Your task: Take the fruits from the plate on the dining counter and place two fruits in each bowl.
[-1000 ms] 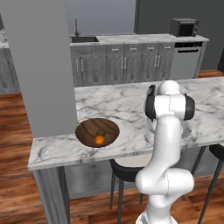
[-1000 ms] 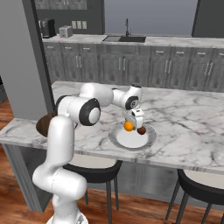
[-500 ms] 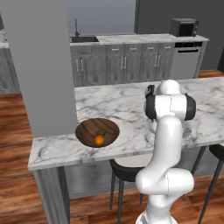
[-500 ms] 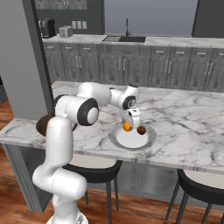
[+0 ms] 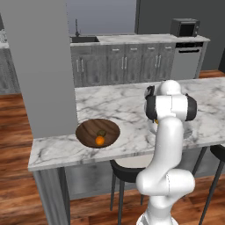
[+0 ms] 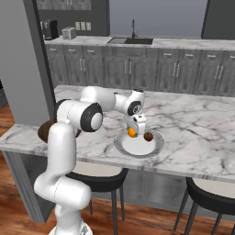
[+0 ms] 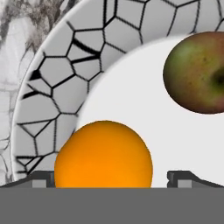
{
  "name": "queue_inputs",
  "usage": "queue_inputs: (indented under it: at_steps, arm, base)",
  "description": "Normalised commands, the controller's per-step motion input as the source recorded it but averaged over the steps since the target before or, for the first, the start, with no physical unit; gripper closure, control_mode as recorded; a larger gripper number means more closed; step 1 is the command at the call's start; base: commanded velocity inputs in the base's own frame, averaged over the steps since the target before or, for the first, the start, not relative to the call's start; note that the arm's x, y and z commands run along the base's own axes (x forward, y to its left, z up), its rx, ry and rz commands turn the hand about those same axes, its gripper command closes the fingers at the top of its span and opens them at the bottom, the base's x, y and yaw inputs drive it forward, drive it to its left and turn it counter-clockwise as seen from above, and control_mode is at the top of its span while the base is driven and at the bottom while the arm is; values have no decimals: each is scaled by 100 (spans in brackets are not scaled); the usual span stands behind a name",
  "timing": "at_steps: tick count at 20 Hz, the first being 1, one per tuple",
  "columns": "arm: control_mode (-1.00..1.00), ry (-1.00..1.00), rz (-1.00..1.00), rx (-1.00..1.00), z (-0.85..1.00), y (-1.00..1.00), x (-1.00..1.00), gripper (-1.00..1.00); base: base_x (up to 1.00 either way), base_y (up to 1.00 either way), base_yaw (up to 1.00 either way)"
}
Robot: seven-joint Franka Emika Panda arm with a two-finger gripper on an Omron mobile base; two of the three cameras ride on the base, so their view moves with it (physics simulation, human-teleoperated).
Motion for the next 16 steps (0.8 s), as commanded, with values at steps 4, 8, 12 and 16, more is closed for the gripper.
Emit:
queue_inputs:
  at_steps: [4, 8, 12, 16]
  arm:
    - [-100, 0, 0, 0, -3, 0, 0, 100]
    - [-100, 0, 0, 0, 0, 0, 0, 100]
    - [-100, -2, 0, 0, 0, 0, -18, 100]
    - [-100, -14, 0, 0, 15, 0, -32, 100]
  base:
    - [0, 0, 0]
    - [0, 0, 0]
    - [0, 0, 0]
    - [0, 0, 0]
